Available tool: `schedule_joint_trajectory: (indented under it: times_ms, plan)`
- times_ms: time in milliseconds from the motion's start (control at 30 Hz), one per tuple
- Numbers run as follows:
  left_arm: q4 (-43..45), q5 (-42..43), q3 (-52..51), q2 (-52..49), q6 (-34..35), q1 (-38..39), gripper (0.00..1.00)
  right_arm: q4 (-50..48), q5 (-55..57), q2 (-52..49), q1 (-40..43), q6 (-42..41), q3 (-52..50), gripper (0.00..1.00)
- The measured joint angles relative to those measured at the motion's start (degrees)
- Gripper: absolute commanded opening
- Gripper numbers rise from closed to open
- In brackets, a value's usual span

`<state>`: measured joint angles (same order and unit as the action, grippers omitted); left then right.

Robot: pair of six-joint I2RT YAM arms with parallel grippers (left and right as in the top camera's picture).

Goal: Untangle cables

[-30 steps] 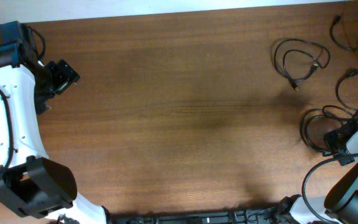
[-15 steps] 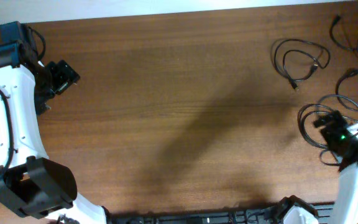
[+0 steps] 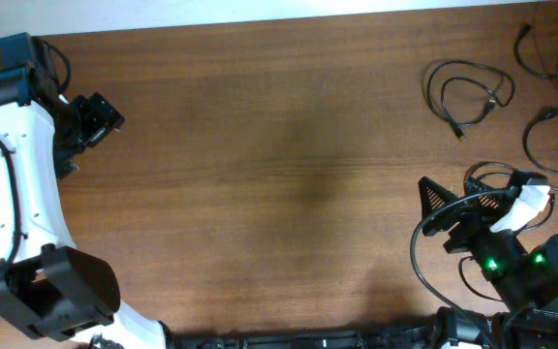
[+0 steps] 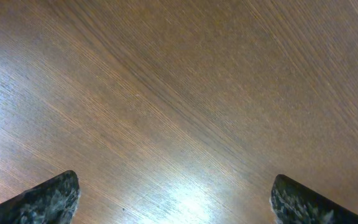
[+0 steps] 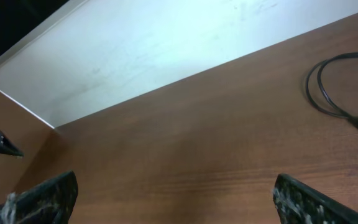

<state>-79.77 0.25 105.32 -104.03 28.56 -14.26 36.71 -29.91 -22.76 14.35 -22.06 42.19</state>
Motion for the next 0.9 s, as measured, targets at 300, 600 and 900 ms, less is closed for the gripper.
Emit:
schedule_joint_trajectory:
  times_ms: [300,600,900]
  plan:
    - [0.02,0.0,0.02,0.0,0.0,0.0,0.99,1.46,7.41,2.99,-0.11,0.02,-0.33,0.99]
    - [0.0,0.0,0.0,0.0,0.0,0.0,0.99,-20.68,17.0,16.44,-7.41,0.09,-23.89,0.99]
    - [0.0,0.0,0.0,0.11,0.0,0.0,0.99,-31.26,28.35,21.92,-12.44,0.11,-40.3,0.99]
